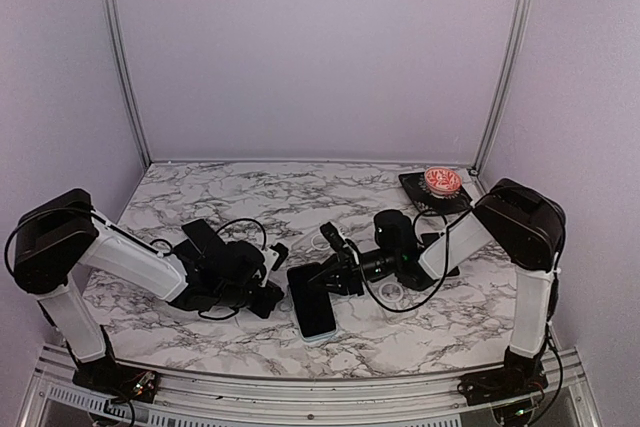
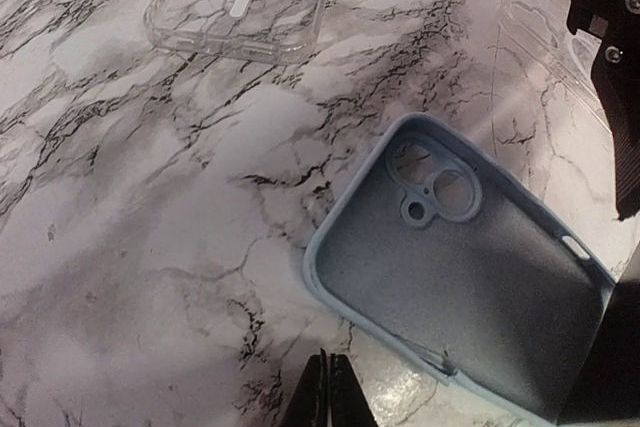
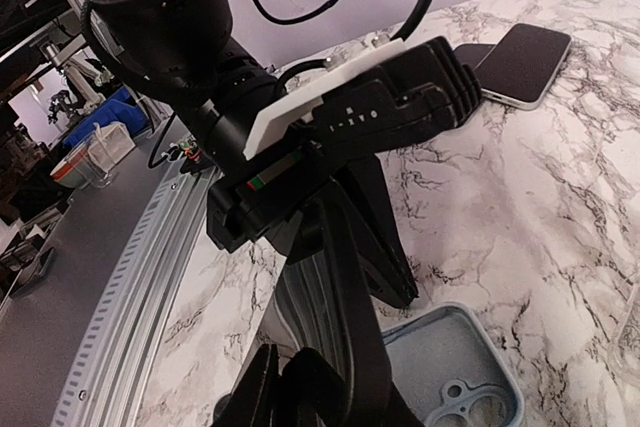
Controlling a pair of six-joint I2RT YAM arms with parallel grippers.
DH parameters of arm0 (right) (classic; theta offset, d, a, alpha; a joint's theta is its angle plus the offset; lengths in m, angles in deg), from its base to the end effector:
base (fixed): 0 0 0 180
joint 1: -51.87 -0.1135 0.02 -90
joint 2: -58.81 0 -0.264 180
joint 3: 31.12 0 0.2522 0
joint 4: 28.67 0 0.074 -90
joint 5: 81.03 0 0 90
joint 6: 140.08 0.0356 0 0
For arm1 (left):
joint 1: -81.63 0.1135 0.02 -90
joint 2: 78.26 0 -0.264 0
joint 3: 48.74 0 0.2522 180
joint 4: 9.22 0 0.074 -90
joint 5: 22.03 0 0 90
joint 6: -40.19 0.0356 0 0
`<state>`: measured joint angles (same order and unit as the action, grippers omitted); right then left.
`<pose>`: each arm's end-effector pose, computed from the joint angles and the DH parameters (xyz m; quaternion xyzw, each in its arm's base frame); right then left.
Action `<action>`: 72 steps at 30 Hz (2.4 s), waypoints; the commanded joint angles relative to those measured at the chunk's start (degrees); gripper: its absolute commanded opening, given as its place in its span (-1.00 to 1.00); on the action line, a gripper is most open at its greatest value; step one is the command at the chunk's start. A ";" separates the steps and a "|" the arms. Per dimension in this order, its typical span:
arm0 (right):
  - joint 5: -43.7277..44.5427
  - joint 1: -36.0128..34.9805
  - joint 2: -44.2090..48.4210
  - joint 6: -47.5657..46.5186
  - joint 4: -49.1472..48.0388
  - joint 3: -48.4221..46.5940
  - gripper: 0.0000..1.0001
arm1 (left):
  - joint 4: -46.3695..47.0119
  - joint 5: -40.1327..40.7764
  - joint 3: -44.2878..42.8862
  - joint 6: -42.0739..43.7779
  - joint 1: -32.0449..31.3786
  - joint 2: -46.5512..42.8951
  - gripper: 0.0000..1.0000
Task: Put the phone into the phone case
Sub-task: Install the phone into the phone case, then press at the corner of the phone case at the center of the board.
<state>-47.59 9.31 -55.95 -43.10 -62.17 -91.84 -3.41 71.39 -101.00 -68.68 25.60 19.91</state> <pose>0.2497 0.2697 0.1162 -0.4781 0.6067 0.5638 0.2924 0.1788 -0.2615 0.1231 0.2768 0.8630 -0.2349 0.3512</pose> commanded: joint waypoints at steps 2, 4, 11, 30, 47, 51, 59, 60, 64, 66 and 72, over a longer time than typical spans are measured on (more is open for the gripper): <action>6.01 -0.03 -3.74 -6.83 8.46 0.93 -0.54 | -0.68 0.40 -2.01 0.99 0.72 2.97 -0.99; 6.23 -0.05 -3.98 -6.81 9.55 0.36 -0.52 | -0.68 1.22 -2.16 1.08 1.04 2.99 -1.00; 8.32 -0.05 -4.53 -11.59 16.56 -2.85 -0.37 | -0.68 1.53 -1.98 0.86 1.36 2.51 -1.00; 13.81 -0.17 -0.73 -18.95 23.78 -4.38 -0.02 | -0.59 1.67 -2.51 1.68 1.36 3.45 -1.00; 26.96 -3.47 1.28 -21.20 27.09 -5.52 0.44 | -0.59 0.65 -3.62 2.60 1.36 4.73 -0.88; 28.93 -3.53 2.75 -21.50 28.87 -6.30 0.47 | -0.53 0.83 -3.45 2.61 1.36 4.51 -0.85; 30.32 -3.36 11.02 -19.32 34.35 -5.61 0.80 | -0.50 0.73 -3.34 2.74 1.36 4.54 -0.79; 30.00 -3.25 12.20 -18.56 35.07 -5.11 0.83 | -0.50 0.76 -3.27 2.77 1.36 4.49 -0.79; 31.17 -2.56 15.12 -9.06 40.09 -4.83 0.78 | -0.50 0.54 -3.01 2.83 1.36 4.50 -0.78; 36.61 -2.29 13.86 -0.72 48.45 -8.43 0.41 | -0.50 0.46 -2.92 2.86 1.36 4.53 -0.78; 47.55 -5.28 13.28 13.32 56.29 -9.54 -0.43 | -0.50 0.13 -2.76 2.73 1.33 4.23 -0.78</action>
<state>-9.38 6.07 -42.84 -42.18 -14.52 -100.71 -2.38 72.02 -104.06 -66.30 26.56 22.97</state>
